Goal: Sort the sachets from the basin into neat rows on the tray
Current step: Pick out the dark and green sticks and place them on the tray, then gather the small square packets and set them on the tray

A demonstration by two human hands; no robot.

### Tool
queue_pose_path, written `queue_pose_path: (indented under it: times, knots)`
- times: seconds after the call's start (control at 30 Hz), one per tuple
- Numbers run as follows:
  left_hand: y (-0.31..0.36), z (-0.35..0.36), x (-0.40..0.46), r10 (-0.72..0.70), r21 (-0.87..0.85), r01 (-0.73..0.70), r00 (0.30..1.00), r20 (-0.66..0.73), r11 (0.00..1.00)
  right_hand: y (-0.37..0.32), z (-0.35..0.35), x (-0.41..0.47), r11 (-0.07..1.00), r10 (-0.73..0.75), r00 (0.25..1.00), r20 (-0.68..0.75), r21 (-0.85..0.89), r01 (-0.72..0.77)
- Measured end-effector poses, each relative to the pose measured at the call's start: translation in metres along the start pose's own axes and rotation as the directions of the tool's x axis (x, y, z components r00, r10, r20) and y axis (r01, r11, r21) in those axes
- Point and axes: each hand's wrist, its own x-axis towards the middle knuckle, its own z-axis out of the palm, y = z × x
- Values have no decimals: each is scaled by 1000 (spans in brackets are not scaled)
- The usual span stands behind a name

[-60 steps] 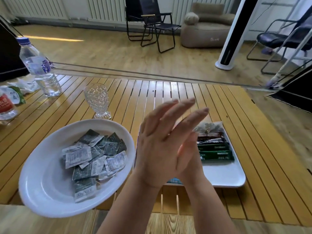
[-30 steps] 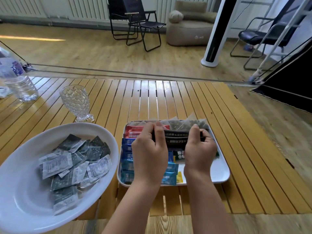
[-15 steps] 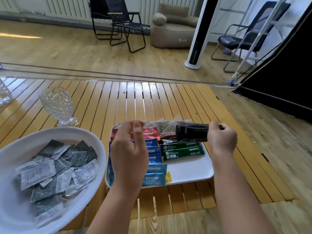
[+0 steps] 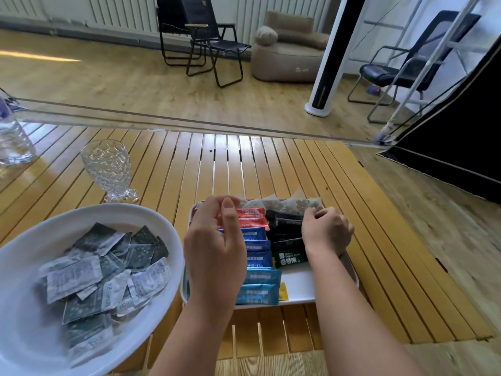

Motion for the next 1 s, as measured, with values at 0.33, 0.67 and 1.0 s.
queue_pose_path:
  times: [0.33, 0.67, 1.0]
  knots:
    - [-3, -2, 6, 40, 17, -39, 998, -49, 999, 10, -54, -23, 960, -63, 996, 69, 277, 42]
    - [-7, -24, 12, 13, 83, -5, 994, -105, 997, 18, -45, -60, 995, -87, 860, 502, 12, 94]
    - [-85, -140, 54, -481, 814, 341, 872, -87, 471, -22, -65, -97, 856, -403, 863, 305, 459, 237]
